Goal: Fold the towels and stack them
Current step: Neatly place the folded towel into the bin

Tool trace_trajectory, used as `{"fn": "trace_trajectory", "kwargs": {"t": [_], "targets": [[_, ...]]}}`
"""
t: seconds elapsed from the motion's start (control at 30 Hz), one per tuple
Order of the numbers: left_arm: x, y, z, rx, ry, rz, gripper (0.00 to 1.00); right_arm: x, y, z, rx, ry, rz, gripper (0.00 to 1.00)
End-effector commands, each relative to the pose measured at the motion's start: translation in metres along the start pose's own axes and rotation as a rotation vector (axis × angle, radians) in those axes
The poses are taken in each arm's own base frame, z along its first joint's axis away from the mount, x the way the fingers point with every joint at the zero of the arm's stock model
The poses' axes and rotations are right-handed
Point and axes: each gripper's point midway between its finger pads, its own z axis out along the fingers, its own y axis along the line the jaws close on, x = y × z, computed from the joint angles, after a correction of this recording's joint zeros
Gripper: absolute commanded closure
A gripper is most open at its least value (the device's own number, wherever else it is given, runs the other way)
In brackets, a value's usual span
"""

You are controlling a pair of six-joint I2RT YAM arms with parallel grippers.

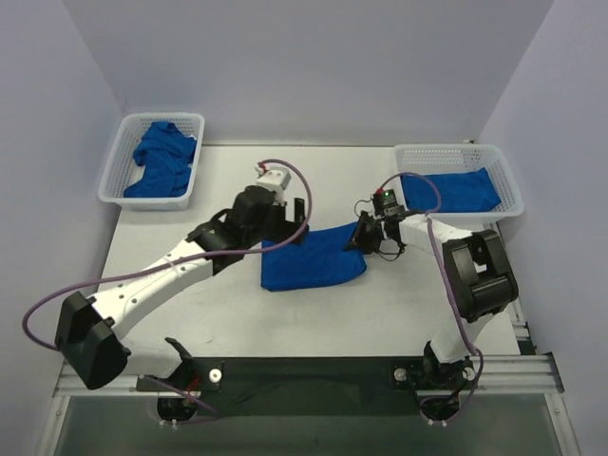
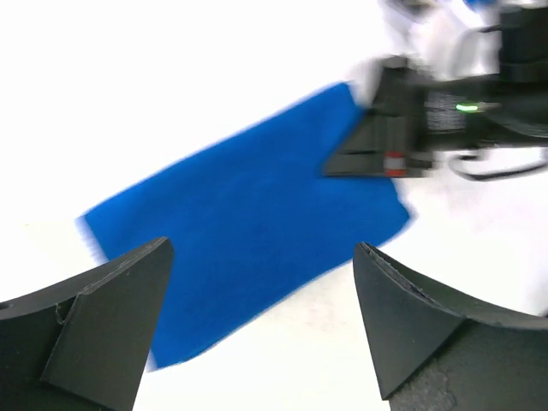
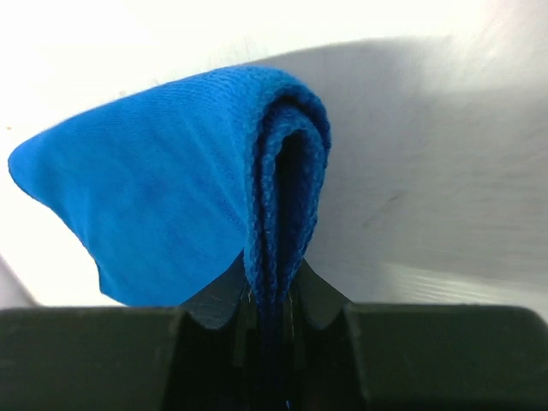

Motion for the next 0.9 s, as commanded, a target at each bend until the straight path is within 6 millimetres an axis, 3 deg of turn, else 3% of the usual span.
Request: {"fn": "trace_trajectory", "kwargs": {"t": [0.0, 0.03, 0.07, 0.1, 0.17, 0.23, 0.33, 0.43, 0.53, 0.73, 0.87], "targets": [[0.022, 0.059, -0.014, -0.109, 0.035, -0.067, 0.03, -0.023, -0.012, -0.041, 0.128, -0.011, -0.204, 1.00], [0.027, 0.072, -0.018, -0.129, 0.041, -0.081, 0.03, -0.032, -0.010, -0.047, 0.132, -0.024, -0.257, 1.00], [0.026, 0.082, -0.026, -0.136, 0.020, -0.087, 0.02, -0.052, 0.005, -0.058, 0.110, -0.068, -0.301, 1.00], [0.047, 0.107, -0.027, -0.185, 0.058, -0.097, 0.02, -0.056, 0.003, -0.067, 0.123, -0.054, -0.307, 1.00], [0.063, 0.122, -0.035, -0.207, 0.071, -0.088, 0.03, -0.085, 0.020, -0.089, 0.112, -0.107, -0.396, 1.00], [0.097, 0.143, -0.039, -0.246, 0.126, -0.112, 0.02, -0.103, 0.016, -0.106, 0.146, -0.128, -0.428, 0.99], [0.110, 0.147, -0.051, -0.245, 0.112, -0.138, 0.04, -0.137, 0.016, -0.129, 0.182, -0.201, -0.497, 0.99], [0.102, 0.147, -0.050, -0.246, 0.087, -0.127, 0.05, -0.172, 0.012, -0.149, 0.224, -0.265, -0.537, 1.00], [0.107, 0.153, -0.046, -0.273, 0.111, -0.115, 0.05, -0.197, 0.008, -0.161, 0.256, -0.293, -0.590, 1.00], [0.115, 0.153, -0.042, -0.272, 0.147, -0.116, 0.07, -0.239, -0.028, -0.180, 0.371, -0.334, -0.628, 1.00], [0.122, 0.153, -0.039, -0.275, 0.178, -0.119, 0.07, -0.260, -0.056, -0.178, 0.408, -0.338, -0.582, 1.00]]}}
